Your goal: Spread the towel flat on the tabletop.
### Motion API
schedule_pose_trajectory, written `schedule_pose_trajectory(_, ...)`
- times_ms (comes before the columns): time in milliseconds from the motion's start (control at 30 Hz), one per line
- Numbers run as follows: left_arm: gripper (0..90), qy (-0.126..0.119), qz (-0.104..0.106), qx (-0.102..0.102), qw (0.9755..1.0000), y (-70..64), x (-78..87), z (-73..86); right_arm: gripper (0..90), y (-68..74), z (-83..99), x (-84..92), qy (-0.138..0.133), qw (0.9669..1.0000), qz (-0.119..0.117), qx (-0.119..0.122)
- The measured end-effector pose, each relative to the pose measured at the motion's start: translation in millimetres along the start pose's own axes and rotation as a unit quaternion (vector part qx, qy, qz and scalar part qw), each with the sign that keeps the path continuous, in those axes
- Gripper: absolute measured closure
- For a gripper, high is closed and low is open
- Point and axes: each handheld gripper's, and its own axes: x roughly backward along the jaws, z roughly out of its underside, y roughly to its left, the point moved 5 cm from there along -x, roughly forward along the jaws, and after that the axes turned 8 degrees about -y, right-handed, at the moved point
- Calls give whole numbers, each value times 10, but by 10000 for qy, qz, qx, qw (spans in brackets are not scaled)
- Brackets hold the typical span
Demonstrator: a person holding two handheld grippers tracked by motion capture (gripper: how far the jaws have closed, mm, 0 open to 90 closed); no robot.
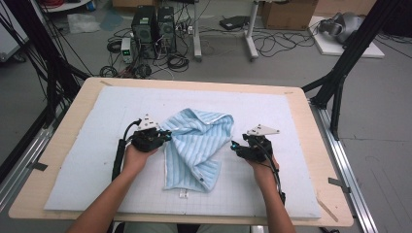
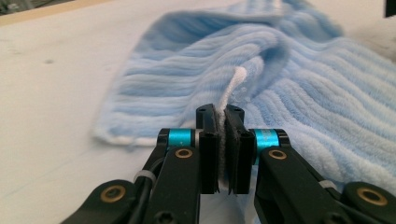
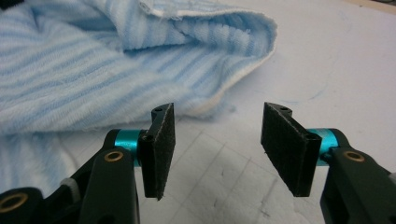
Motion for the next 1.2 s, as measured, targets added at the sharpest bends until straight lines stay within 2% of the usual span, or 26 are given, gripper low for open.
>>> schedule_pose_trajectory(133, 846, -28, -248, 126, 9996, 182, 115, 21, 457, 23, 11, -20, 59, 10000, -56, -6)
schedule_pose_trajectory(200, 843, -44, -297, 176, 9994, 212, 134, 28, 475, 44, 15, -29, 93, 9999, -97, -7)
schedule_pose_trajectory(233, 842, -62, -401, 281, 9988, 290, 183, 49, 487, 75, 16, -40, 102, 9998, -173, -13)
schedule_pose_trajectory(267, 841, -54, -397, 314, 9987, 312, 203, 66, 498, 100, 17, -51, 98, 9997, -214, -32)
schedule_pose_trajectory(367, 842, -69, -362, 297, 9989, 331, 246, 112, 555, 258, 12, -127, 120, 9986, -516, -15)
schedule_pose_trajectory(500, 837, -154, -297, 340, 9989, 329, 266, 121, 623, 563, -29, -251, 128, 9937, -1107, 101)
schedule_pose_trajectory(633, 835, -192, -276, 314, 9989, 317, 260, 114, 635, 769, -31, -365, 201, 9897, -1406, 182)
schedule_pose_trajectory(667, 835, -201, -255, 329, 9989, 312, 257, 114, 640, 798, -22, -390, 240, 9892, -1429, 232)
schedule_pose_trajectory(700, 834, -199, -251, 322, 9990, 312, 259, 113, 663, 832, 2, -432, 340, 9887, -1407, 380)
schedule_pose_trajectory(767, 833, -219, -234, 332, 9989, 311, 261, 111, 707, 868, 45, -477, 513, 9871, -1455, 433)
schedule_pose_trajectory(833, 832, -216, -238, 325, 9990, 314, 267, 110, 799, 870, 41, -462, 516, 9863, -1471, 532)
schedule_pose_trajectory(900, 832, -245, -225, 353, 9988, 315, 269, 110, 818, 856, 45, -437, 548, 9858, -1490, 552)
schedule_pose_trajectory(1033, 831, -233, -218, 346, 9989, 321, 276, 119, 825, 783, 79, -309, 701, 9860, -1353, 680)
schedule_pose_trajectory(1133, 830, -227, -230, 349, 9989, 327, 276, 125, 828, 680, 130, -169, 799, 9877, -1138, 714)
schedule_pose_trajectory(1200, 830, -232, -234, 349, 9988, 326, 274, 127, 829, 608, 177, -61, 856, 9890, -1010, 656)
